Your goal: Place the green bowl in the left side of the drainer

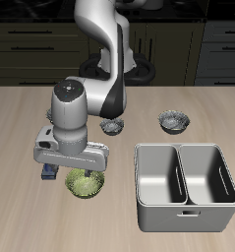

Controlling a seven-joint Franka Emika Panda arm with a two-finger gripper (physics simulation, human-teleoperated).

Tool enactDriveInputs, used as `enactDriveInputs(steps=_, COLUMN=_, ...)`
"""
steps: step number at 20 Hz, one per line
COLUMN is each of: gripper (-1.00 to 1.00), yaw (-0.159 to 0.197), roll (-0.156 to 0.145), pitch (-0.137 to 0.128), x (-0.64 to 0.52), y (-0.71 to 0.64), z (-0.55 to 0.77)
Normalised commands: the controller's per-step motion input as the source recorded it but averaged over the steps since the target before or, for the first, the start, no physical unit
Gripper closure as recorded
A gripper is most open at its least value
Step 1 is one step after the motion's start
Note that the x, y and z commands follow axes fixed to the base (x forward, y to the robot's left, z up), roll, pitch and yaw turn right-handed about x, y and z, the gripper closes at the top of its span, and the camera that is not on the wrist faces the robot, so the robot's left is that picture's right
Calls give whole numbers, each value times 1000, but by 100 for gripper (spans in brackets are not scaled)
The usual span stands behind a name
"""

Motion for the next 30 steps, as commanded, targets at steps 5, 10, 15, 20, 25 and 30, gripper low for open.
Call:
enactDriveInputs(steps=5, gripper=-100, yaw=-9, roll=35, pitch=51, x=105, y=114, z=-300)
enactDriveInputs(steps=10, gripper=100, yaw=8, roll=30, pitch=14, x=-13, y=53, z=-137)
enactDriveInputs(steps=15, gripper=100, yaw=0, roll=-20, pitch=0, x=-41, y=-98, z=53)
enactDriveInputs(steps=20, gripper=100, yaw=8, roll=-27, pitch=-10, x=-77, y=-102, z=185)
enactDriveInputs(steps=25, gripper=100, yaw=23, roll=-29, pitch=-39, x=-158, y=-8, z=484)
enactDriveInputs(steps=30, gripper=100, yaw=8, roll=-19, pitch=-58, x=-200, y=-5, z=596)
